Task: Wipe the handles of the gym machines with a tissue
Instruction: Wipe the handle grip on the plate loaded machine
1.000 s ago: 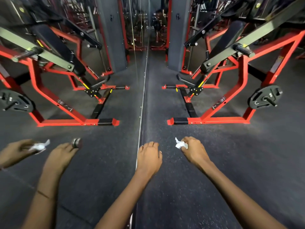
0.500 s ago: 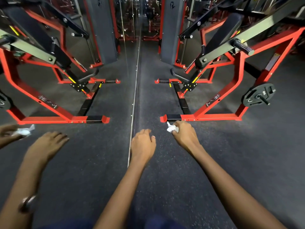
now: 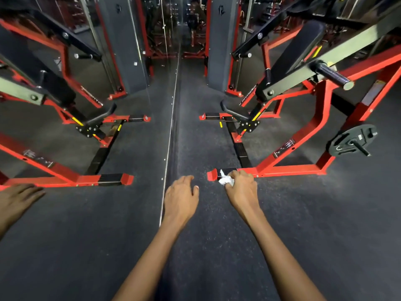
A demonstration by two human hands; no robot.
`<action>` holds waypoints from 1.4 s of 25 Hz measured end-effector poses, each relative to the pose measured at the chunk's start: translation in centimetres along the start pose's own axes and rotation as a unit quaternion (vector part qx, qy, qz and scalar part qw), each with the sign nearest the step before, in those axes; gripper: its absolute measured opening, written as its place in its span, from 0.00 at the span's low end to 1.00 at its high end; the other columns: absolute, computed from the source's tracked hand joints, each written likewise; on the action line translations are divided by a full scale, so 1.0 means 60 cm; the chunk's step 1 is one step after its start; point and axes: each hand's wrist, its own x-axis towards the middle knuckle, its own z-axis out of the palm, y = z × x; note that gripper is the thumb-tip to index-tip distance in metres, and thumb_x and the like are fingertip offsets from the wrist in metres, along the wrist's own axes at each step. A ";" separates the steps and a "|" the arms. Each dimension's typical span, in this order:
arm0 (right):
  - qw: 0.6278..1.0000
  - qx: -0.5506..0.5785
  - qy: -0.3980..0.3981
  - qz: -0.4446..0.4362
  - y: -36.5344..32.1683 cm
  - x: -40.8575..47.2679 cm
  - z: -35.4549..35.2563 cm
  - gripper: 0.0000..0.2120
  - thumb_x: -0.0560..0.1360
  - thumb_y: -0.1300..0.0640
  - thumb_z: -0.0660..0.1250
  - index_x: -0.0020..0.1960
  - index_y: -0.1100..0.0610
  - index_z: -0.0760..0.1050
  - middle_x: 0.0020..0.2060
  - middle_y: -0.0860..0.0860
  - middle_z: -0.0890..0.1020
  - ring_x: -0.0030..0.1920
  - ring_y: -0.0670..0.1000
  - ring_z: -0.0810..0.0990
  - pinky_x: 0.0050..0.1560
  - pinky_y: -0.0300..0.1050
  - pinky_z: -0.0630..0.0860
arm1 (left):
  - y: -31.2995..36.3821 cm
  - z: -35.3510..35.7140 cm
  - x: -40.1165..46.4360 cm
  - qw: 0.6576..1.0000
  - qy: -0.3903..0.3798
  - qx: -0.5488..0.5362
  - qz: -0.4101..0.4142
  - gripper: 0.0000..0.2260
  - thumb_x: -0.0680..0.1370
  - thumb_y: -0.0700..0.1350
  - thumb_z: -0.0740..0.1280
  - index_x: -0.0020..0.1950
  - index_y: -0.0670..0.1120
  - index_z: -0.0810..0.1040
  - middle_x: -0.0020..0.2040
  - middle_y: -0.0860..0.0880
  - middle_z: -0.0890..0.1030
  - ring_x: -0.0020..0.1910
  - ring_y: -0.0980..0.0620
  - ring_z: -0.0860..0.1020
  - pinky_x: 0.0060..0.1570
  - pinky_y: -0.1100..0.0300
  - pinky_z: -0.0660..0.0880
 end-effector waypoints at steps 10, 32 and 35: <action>0.998 -0.054 -0.017 0.003 0.009 0.440 0.122 0.11 0.75 0.54 0.62 0.56 0.54 0.76 0.56 0.51 0.76 0.58 0.55 0.70 0.53 0.48 0.65 | 0.013 0.101 0.477 0.999 -0.019 -0.028 0.026 0.19 0.81 0.48 0.60 0.71 0.46 0.70 0.69 0.49 0.74 0.66 0.48 0.72 0.65 0.56 0.65; 0.994 -0.021 0.020 0.104 0.057 1.590 0.293 0.11 0.74 0.54 0.63 0.55 0.52 0.77 0.58 0.49 0.75 0.62 0.54 0.70 0.57 0.50 0.64 | 0.169 0.255 1.678 0.979 -0.073 0.042 0.184 0.17 0.80 0.46 0.60 0.69 0.46 0.72 0.66 0.47 0.75 0.64 0.46 0.73 0.63 0.54 0.66; 0.994 -0.024 0.015 0.105 0.038 1.753 0.330 0.11 0.74 0.55 0.63 0.56 0.52 0.77 0.59 0.49 0.75 0.62 0.53 0.70 0.56 0.49 0.64 | 0.157 0.286 1.839 0.980 -0.087 0.028 0.175 0.18 0.81 0.46 0.60 0.70 0.45 0.71 0.67 0.47 0.75 0.66 0.46 0.72 0.64 0.54 0.65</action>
